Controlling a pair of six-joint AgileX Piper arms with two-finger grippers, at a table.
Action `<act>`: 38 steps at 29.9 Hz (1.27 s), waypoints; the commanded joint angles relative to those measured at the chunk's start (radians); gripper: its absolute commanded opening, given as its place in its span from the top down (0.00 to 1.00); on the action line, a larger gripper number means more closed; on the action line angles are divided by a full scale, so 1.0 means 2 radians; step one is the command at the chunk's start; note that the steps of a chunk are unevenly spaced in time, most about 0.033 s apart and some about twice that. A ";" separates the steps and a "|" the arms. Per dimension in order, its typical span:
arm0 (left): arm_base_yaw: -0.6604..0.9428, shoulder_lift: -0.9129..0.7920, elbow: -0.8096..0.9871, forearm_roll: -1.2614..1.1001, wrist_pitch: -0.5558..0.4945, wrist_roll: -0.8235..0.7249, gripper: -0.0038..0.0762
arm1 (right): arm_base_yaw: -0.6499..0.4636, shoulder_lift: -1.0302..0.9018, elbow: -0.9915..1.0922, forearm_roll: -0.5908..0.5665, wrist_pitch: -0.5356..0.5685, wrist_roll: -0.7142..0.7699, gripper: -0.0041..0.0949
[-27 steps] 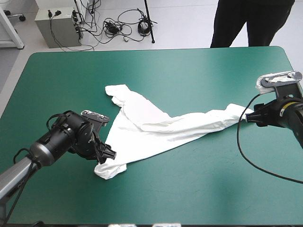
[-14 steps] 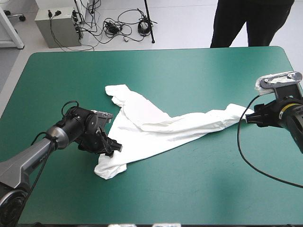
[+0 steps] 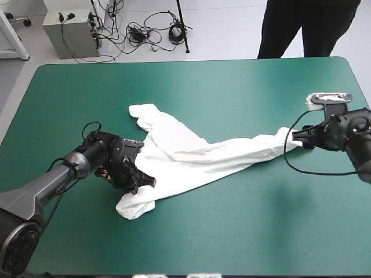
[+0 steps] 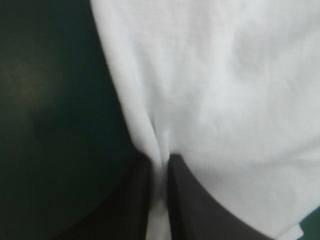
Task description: Fold the cloth
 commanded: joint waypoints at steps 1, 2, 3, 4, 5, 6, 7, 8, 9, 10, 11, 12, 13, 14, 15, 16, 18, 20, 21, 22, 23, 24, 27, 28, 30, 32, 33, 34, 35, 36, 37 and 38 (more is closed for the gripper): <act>0.000 -0.005 -0.006 0.017 -0.009 0.005 0.96 | -0.037 0.029 -0.013 0.044 -0.045 -0.027 0.28; 0.000 -0.005 -0.006 0.016 -0.008 0.008 0.96 | -0.044 0.039 -0.014 0.050 -0.049 -0.027 0.28; 0.000 -0.005 -0.006 0.016 -0.007 0.009 0.96 | -0.048 0.049 -0.015 0.057 -0.051 -0.033 0.28; 0.000 -0.005 -0.006 0.016 -0.007 0.009 0.96 | -0.052 0.063 -0.019 0.062 -0.052 -0.037 0.28; 0.000 -0.005 -0.006 0.015 -0.007 0.009 0.96 | -0.053 0.077 -0.025 0.065 -0.052 -0.038 0.28; 0.000 -0.005 -0.006 0.012 -0.007 0.012 0.96 | -0.056 0.087 -0.032 0.066 -0.052 -0.038 0.28; 0.000 -0.005 -0.006 0.009 -0.007 0.013 0.96 | -0.057 0.102 -0.041 0.069 -0.052 -0.038 0.28; 0.000 -0.005 -0.006 0.005 -0.007 0.013 0.96 | -0.057 0.112 -0.050 0.070 -0.053 -0.040 0.28; 0.000 -0.005 -0.006 0.001 -0.007 0.016 0.96 | -0.057 0.123 -0.057 0.070 -0.053 -0.042 0.28; 0.000 -0.005 -0.006 -0.002 -0.007 0.017 0.96 | -0.057 0.133 -0.068 0.072 -0.054 -0.042 0.28; 0.000 -0.005 -0.006 -0.003 -0.007 0.018 0.96 | -0.057 0.145 -0.079 0.076 -0.055 -0.042 0.28; 0.000 -0.005 -0.006 -0.003 -0.007 0.018 0.96 | -0.057 0.156 -0.089 0.076 -0.055 -0.042 0.28; 0.000 -0.005 -0.006 -0.003 -0.007 0.018 0.96 | -0.060 0.167 -0.098 0.077 -0.054 -0.042 0.28; 0.000 -0.005 -0.006 -0.003 -0.007 0.018 0.96 | -0.062 0.175 -0.105 0.085 -0.054 -0.042 0.28; 0.000 -0.005 -0.006 -0.004 -0.004 0.018 0.96 | -0.066 0.184 -0.111 0.092 -0.054 -0.042 0.29; 0.000 -0.005 -0.006 -0.005 -0.003 0.018 0.96 | -0.069 0.192 -0.114 0.099 -0.054 -0.047 0.31; 0.000 -0.005 -0.006 -0.005 -0.002 0.018 0.96 | -0.078 0.208 -0.118 0.113 -0.051 -0.056 0.34; 0.000 -0.005 -0.006 -0.005 -0.002 0.018 0.96 | -0.087 0.219 -0.118 0.117 -0.050 -0.058 0.35; 0.000 -0.005 -0.006 -0.005 -0.002 0.018 0.96 | -0.092 0.224 -0.118 0.120 -0.050 -0.059 0.35; 0.000 -0.005 -0.006 -0.005 -0.002 0.016 0.96 | -0.097 0.227 -0.118 0.123 -0.050 -0.059 0.35; 0.000 -0.005 -0.006 -0.005 -0.002 0.017 0.96 | -0.099 0.230 -0.118 0.125 -0.050 -0.059 0.35; 0.000 -0.005 -0.006 -0.005 -0.002 0.017 0.96 | -0.101 0.233 -0.118 0.128 -0.050 -0.065 0.35; 0.000 -0.005 -0.006 -0.005 -0.003 0.017 0.96 | -0.102 0.243 -0.118 0.144 -0.048 -0.085 0.37; 0.000 -0.005 -0.006 -0.005 -0.003 0.017 0.96 | -0.102 0.248 -0.118 0.150 -0.044 -0.089 0.40; 0.000 -0.005 -0.006 -0.007 -0.003 0.017 0.96 | -0.102 0.258 -0.118 0.161 -0.034 -0.097 0.49; 0.000 -0.005 -0.006 -0.007 -0.005 0.017 0.96 | -0.102 0.268 -0.117 0.176 -0.019 -0.124 0.65; 0.000 -0.005 -0.006 -0.007 -0.007 0.017 0.96 | -0.102 0.271 -0.116 0.186 -0.014 -0.131 0.72; 0.000 -0.005 -0.006 -0.007 -0.012 0.017 0.96 | -0.102 0.274 -0.114 0.193 -0.012 -0.135 0.82; 0.000 -0.005 -0.006 -0.007 -0.019 0.017 0.96 | -0.102 0.277 -0.112 0.200 -0.011 -0.140 0.91; 0.000 -0.005 -0.006 -0.007 -0.024 0.017 0.96 | -0.102 0.278 -0.112 0.208 -0.010 -0.146 0.98; 0.000 -0.006 -0.006 -0.005 -0.029 0.017 0.96 | -0.102 0.278 -0.112 0.217 -0.009 -0.149 0.97; 0.000 -0.008 -0.008 0.002 -0.029 0.017 0.96 | -0.102 0.276 -0.112 0.229 -0.009 -0.155 0.97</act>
